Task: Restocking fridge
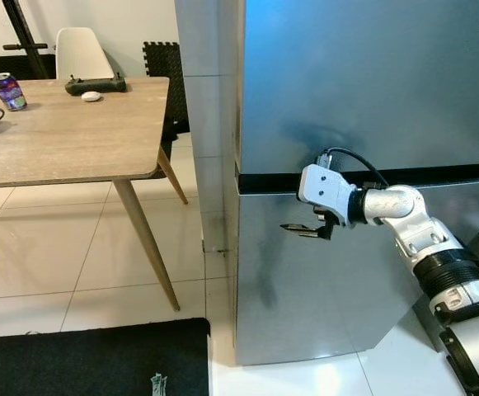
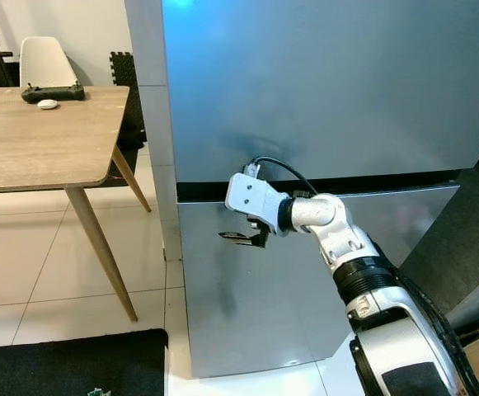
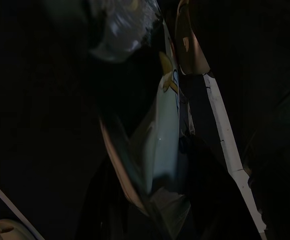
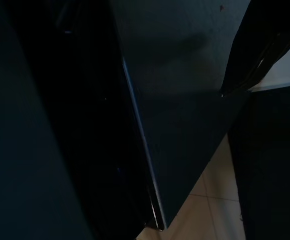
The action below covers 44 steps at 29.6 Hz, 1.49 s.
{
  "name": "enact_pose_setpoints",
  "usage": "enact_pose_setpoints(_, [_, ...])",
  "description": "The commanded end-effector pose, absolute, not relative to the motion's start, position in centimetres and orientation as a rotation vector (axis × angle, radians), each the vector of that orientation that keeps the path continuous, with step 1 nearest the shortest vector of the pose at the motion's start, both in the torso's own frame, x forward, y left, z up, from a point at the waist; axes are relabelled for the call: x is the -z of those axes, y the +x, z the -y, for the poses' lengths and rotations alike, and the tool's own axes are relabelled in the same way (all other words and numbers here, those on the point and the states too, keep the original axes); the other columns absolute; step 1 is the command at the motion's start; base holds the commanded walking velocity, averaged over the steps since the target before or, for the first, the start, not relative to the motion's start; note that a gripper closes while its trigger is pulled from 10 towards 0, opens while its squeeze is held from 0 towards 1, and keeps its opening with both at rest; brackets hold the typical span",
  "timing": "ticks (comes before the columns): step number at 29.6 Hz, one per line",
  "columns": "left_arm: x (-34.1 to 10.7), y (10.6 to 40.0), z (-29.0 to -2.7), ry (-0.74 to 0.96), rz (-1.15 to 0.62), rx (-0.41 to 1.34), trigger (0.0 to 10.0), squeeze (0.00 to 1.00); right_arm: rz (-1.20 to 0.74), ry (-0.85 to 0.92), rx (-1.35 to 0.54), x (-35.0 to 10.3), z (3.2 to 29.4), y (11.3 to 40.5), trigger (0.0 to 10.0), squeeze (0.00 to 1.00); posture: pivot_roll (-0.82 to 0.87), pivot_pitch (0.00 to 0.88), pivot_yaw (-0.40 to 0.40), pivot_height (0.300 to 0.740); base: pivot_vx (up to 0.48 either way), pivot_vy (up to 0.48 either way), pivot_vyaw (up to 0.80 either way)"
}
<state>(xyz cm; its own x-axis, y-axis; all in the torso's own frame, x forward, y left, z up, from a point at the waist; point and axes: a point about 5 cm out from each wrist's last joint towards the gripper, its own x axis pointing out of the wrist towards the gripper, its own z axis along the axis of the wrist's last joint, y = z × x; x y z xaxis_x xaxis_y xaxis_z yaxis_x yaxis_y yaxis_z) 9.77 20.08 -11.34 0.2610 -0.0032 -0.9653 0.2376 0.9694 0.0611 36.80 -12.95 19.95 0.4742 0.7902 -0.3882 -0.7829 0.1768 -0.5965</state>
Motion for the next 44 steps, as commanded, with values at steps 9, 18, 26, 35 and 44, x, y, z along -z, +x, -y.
enact_pose_setpoints(9, [10.7,12.8,-17.7,0.149,-1.154,0.209,10.0,0.00,-0.065,-0.787,-1.361,-18.6,12.6,35.0,10.0,0.00,-0.08,0.000,-0.054,0.740,0.000,0.000,0.00])
enact_pose_setpoints(18, [10.7,12.8,-17.7,0.150,-1.154,0.208,10.0,0.00,-0.087,-0.806,-1.395,-18.7,12.7,35.0,10.0,0.00,-0.08,0.000,-0.054,0.740,0.000,0.000,0.00])
enact_pose_setpoints(26, [10.7,12.8,-17.7,0.152,-1.156,0.211,10.0,0.00,-0.130,-0.801,-1.466,-18.1,12.8,34.2,10.0,0.00,-0.08,0.000,-0.052,0.740,0.000,0.000,0.00])
enact_pose_setpoints(35, [10.7,12.8,-17.8,0.156,-1.156,0.211,10.0,0.00,-0.173,-0.783,-1.557,-17.8,12.8,33.4,10.0,0.00,-0.08,0.000,-0.052,0.740,0.000,0.000,0.00])
enact_pose_setpoints(44, [10.7,12.8,-17.9,0.158,-1.155,0.209,10.0,0.00,-0.180,-0.753,-1.610,-18.0,12.8,32.7,10.0,0.00,-0.07,0.000,-0.050,0.740,0.000,0.000,0.00])
